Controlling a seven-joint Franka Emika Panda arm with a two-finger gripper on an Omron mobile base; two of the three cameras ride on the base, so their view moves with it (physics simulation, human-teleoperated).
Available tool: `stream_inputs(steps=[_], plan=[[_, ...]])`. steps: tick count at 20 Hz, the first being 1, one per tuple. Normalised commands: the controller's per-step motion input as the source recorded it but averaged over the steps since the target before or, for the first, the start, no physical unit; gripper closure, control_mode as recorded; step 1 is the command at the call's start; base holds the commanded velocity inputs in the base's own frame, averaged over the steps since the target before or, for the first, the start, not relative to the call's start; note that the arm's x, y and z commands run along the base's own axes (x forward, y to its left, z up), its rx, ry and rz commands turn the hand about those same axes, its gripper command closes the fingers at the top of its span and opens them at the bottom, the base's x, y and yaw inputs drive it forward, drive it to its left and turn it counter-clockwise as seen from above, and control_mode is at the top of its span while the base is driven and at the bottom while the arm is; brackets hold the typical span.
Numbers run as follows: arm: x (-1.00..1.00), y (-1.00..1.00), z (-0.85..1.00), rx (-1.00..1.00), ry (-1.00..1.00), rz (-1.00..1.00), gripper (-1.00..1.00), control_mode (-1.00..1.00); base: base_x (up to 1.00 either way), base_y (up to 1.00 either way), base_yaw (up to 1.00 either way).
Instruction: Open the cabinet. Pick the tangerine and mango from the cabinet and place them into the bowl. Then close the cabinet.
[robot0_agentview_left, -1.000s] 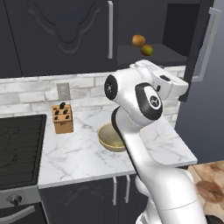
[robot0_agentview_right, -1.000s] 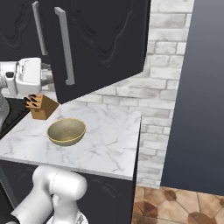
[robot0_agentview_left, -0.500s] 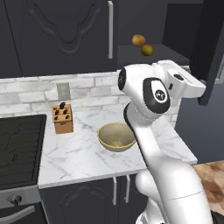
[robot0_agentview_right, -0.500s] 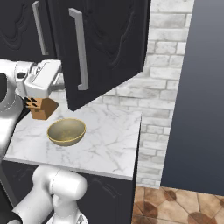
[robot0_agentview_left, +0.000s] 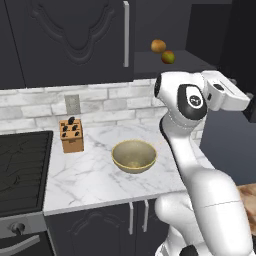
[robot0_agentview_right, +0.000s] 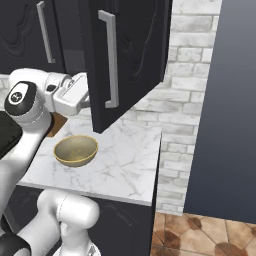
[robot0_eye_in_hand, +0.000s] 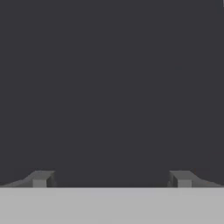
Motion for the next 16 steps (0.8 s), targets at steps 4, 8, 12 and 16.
stream_inputs(steps=[4,8,12,16], plan=[[-0.40,0.66,0.00,-0.06,0.02,0.09,-1.00,-1.00,0.00,0.00,0.00],[-0.62,1.00,0.00,-0.20,0.00,0.34,-1.00,-1.00,0.00,0.00,0.00],[-0.20,1.00,0.00,-0.14,0.05,0.43,-1.00,-1.00,0.00,0.00,0.00],[-0.08,0.75,0.00,-0.07,0.00,0.44,-1.00,-1.00,0.00,0.00,0.00]])
